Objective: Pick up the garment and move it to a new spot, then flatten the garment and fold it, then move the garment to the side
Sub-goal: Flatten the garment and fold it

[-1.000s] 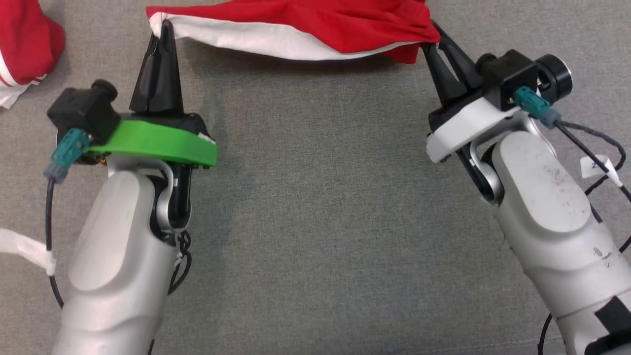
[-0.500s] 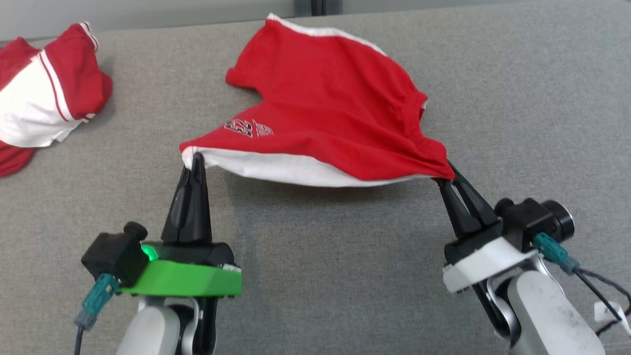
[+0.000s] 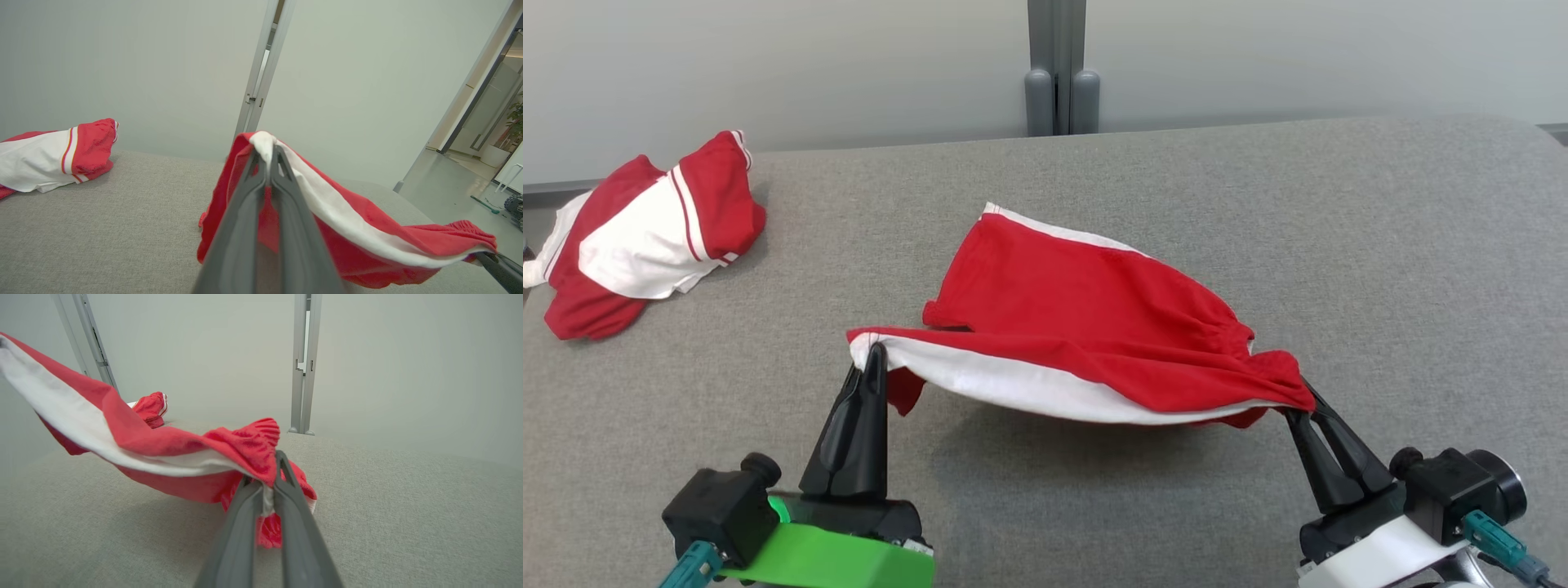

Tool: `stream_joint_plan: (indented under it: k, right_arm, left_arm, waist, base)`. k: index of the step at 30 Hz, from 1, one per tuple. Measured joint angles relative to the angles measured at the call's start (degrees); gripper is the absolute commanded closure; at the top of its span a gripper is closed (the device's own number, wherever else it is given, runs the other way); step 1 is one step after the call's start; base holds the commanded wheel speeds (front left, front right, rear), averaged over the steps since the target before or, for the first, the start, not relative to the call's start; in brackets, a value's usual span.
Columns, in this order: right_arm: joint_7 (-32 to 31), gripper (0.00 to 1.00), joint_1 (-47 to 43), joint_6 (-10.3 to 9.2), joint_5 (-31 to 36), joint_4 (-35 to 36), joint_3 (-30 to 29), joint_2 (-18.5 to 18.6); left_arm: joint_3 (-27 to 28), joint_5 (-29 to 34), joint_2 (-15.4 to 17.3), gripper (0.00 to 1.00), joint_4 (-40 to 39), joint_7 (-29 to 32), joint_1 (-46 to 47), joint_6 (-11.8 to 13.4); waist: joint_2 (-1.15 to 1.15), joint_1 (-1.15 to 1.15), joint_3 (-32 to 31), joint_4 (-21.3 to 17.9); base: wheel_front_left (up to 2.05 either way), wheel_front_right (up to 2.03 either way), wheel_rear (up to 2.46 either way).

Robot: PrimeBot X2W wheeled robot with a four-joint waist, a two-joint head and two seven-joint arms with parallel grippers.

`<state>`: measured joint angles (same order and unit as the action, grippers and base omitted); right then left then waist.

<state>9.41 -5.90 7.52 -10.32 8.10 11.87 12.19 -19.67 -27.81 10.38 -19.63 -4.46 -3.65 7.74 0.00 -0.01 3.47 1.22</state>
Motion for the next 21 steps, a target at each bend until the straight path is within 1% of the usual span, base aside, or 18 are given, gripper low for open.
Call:
stream_joint_plan:
  k: [3, 5, 8, 10, 14, 16, 21]
  right_arm:
    - [-1.0, 1.00, -0.9, 0.00, -0.3, 0.4, 0.4, 0.0]
    - [-1.1, 1.00, -0.7, 0.00, -1.8, -0.9, 0.8, -0.8]
    - [-1.2, 1.00, 0.5, 0.00, -2.5, -4.4, 1.3, -1.1]
    - [-0.7, 1.00, 2.2, 0.00, -2.9, -6.4, 1.3, -1.3]
    - [-0.2, 1.00, 6.8, 0.00, -2.8, -10.6, 1.4, -2.3]
    - [0.2, 1.00, 9.1, 0.00, -2.7, -12.2, 1.7, -2.7]
    - [0.6, 1.00, 16.2, 0.00, -2.6, -17.5, 3.0, -3.9]
  left_arm:
    - [0.1, -0.5, 0.3, 1.00, 0.4, 1.2, -0.4, 0.3]
    - [0.2, -1.5, 0.3, 1.00, 2.0, 1.9, -0.4, 0.2]
    - [0.5, -3.4, 0.3, 1.00, 5.0, 2.4, 0.4, -1.3]
    - [1.0, -3.9, 0.5, 1.00, 7.6, 2.5, 2.5, -2.0]
    - [1.9, -4.0, 1.2, 1.00, 13.7, 3.1, 9.7, -3.6]
    - [1.7, -4.3, 1.4, 1.00, 17.3, 4.8, 14.1, -4.7]
    - [0.6, -3.0, 2.0, 1.00, 28.8, 8.1, 28.0, -6.8]
  waist:
    - [0.00, 0.00, 0.5, -0.3]
    - [0.00, 0.00, 1.3, -0.6]
    - [0.00, 0.00, 2.6, -1.0]
    - [0.00, 0.00, 3.6, -1.3]
    - [0.00, 0.00, 6.1, -1.7]
    - [0.00, 0.00, 7.5, -2.0]
    - [0.00, 0.00, 11.4, -2.9]
  base:
    - [0.00, 0.00, 0.00]
    - [0.00, 0.00, 0.00]
    - [0.00, 0.00, 0.00]
    - [0.00, 0.00, 0.00]
    - [0.00, 0.00, 0.00]
    - [0.00, 0.00, 0.00]
    - [0.00, 0.00, 0.00]
